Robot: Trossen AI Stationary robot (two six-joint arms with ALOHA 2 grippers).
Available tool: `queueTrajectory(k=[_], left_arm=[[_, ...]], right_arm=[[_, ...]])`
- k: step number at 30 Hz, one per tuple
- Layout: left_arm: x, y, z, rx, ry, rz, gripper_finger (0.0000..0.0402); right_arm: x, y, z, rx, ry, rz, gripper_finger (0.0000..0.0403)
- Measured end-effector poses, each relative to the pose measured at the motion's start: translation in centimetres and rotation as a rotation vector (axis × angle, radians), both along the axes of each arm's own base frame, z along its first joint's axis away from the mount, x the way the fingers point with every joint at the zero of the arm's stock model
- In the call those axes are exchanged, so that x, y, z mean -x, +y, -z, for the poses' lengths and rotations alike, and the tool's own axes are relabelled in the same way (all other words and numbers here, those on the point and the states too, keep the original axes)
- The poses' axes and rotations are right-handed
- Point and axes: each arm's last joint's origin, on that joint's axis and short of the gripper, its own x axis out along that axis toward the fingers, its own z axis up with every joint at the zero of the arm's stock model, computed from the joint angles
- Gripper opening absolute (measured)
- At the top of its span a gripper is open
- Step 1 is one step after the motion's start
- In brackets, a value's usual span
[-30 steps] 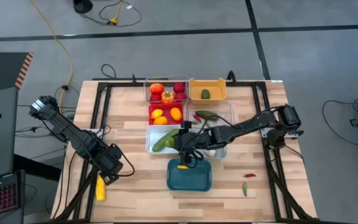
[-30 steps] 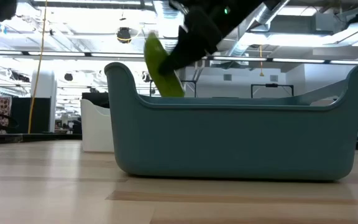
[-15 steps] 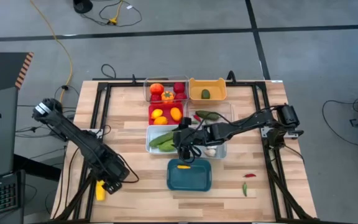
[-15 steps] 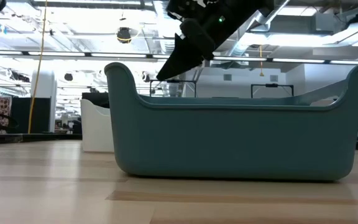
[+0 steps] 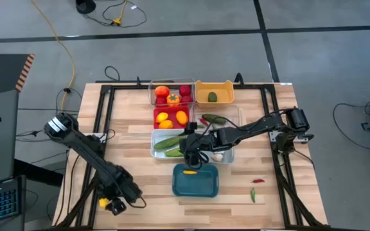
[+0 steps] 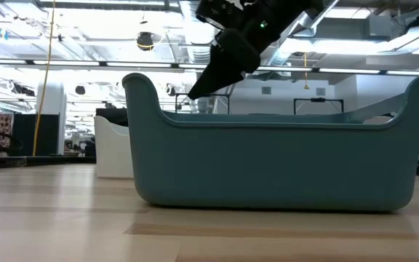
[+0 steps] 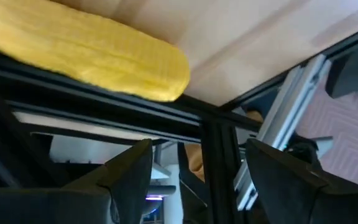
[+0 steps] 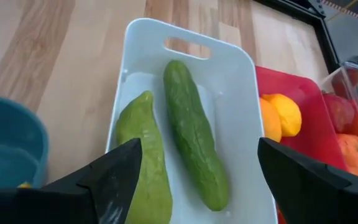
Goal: Sort produce into baskets
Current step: Put the yellow corn into the blue bin
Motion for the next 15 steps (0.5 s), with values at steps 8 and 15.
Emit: queueTrajectory(k=[8,15], left_arm=[[0.0,-1.0,1.8,-0.084,0.054,-0.022,0.0245],[0.4,-1.6,2.7,-0.147,0.083,-0.032,0.0245]], right_arm=[[1.4,0.5,-1.3,0.061,0.057,-0.033,0.0347],[3.6,0.6,-4.9,0.052,0.001,-0.041,0.0347]])
